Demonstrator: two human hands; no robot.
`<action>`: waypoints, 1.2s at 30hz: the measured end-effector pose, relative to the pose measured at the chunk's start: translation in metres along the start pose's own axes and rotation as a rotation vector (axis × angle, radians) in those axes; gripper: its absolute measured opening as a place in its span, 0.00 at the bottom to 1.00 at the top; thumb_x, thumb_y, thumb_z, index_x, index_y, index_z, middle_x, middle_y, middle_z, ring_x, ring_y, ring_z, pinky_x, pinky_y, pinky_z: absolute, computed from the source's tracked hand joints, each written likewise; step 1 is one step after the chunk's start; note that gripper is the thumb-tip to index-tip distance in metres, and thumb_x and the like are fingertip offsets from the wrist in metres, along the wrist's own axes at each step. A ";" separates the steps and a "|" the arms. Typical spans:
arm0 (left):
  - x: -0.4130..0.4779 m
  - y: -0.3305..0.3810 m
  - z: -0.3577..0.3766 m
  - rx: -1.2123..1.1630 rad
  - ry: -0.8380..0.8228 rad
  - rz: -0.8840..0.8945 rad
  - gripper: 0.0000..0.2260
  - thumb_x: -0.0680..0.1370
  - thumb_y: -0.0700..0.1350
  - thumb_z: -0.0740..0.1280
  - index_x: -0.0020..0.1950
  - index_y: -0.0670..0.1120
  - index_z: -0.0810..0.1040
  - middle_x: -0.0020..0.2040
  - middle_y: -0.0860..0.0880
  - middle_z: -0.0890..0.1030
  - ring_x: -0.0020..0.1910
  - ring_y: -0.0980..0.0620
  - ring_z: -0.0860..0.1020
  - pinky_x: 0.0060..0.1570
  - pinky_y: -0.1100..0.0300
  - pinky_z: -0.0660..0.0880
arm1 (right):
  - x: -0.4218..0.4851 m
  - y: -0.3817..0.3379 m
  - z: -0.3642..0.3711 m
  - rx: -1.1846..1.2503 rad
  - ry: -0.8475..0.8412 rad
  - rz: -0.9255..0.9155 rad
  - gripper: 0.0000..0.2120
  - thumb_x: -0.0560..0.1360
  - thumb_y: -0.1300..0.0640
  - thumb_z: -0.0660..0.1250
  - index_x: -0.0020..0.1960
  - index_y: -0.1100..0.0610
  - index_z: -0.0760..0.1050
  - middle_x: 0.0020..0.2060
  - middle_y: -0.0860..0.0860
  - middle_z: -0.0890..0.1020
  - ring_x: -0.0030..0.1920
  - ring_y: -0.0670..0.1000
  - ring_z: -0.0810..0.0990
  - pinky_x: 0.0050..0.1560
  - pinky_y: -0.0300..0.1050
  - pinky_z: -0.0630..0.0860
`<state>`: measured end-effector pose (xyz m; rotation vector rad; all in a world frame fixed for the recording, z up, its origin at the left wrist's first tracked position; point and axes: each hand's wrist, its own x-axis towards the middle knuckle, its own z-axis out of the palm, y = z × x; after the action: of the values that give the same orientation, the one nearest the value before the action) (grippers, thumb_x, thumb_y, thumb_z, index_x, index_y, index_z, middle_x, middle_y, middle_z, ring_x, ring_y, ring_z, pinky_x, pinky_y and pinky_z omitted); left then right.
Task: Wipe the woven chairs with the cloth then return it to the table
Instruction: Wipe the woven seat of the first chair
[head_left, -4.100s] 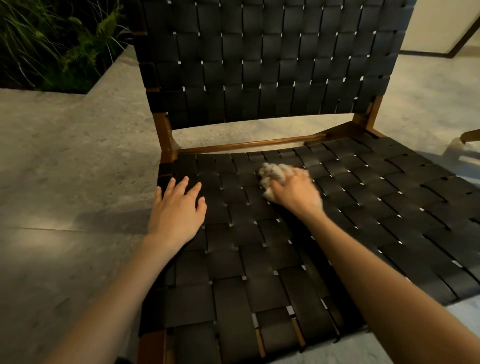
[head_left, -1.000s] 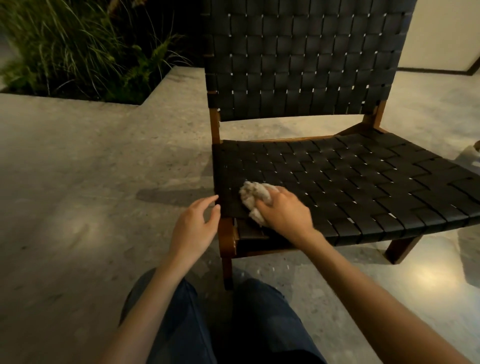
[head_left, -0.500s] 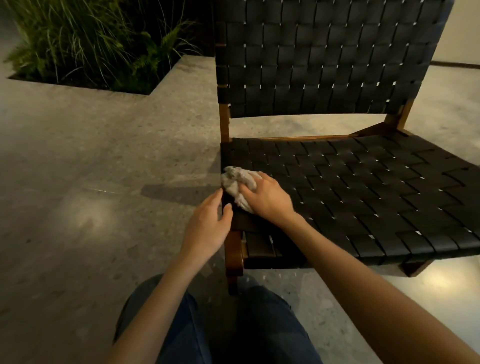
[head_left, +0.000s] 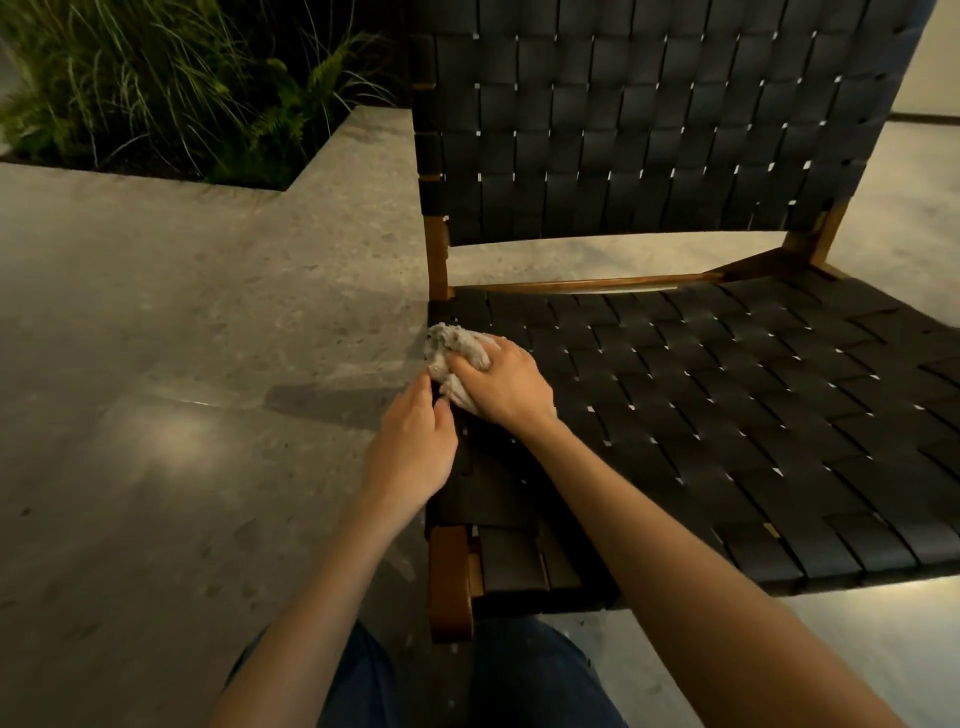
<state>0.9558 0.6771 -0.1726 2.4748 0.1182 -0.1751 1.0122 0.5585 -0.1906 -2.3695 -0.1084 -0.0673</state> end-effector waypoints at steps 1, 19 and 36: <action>0.005 0.001 0.000 0.007 -0.021 -0.019 0.23 0.83 0.51 0.50 0.78 0.47 0.53 0.77 0.49 0.56 0.75 0.51 0.57 0.71 0.55 0.56 | 0.007 0.003 0.000 0.019 -0.001 0.004 0.21 0.77 0.41 0.58 0.66 0.48 0.74 0.63 0.49 0.76 0.64 0.50 0.72 0.65 0.50 0.68; 0.080 0.004 0.014 0.085 0.006 0.014 0.26 0.82 0.53 0.53 0.78 0.49 0.51 0.78 0.51 0.52 0.76 0.50 0.54 0.72 0.52 0.57 | 0.085 0.040 0.017 -0.289 -0.086 -0.070 0.25 0.80 0.37 0.47 0.76 0.40 0.52 0.76 0.51 0.56 0.76 0.59 0.53 0.74 0.61 0.51; 0.077 0.015 0.018 0.150 -0.099 -0.016 0.26 0.82 0.55 0.52 0.78 0.54 0.48 0.78 0.53 0.42 0.77 0.47 0.44 0.73 0.50 0.49 | 0.106 0.082 -0.009 -0.366 0.079 0.060 0.19 0.82 0.49 0.54 0.71 0.49 0.66 0.73 0.52 0.64 0.73 0.57 0.60 0.72 0.55 0.59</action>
<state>1.0319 0.6575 -0.1902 2.6092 0.0858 -0.3231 1.1257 0.4991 -0.2323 -2.7293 0.0155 -0.1632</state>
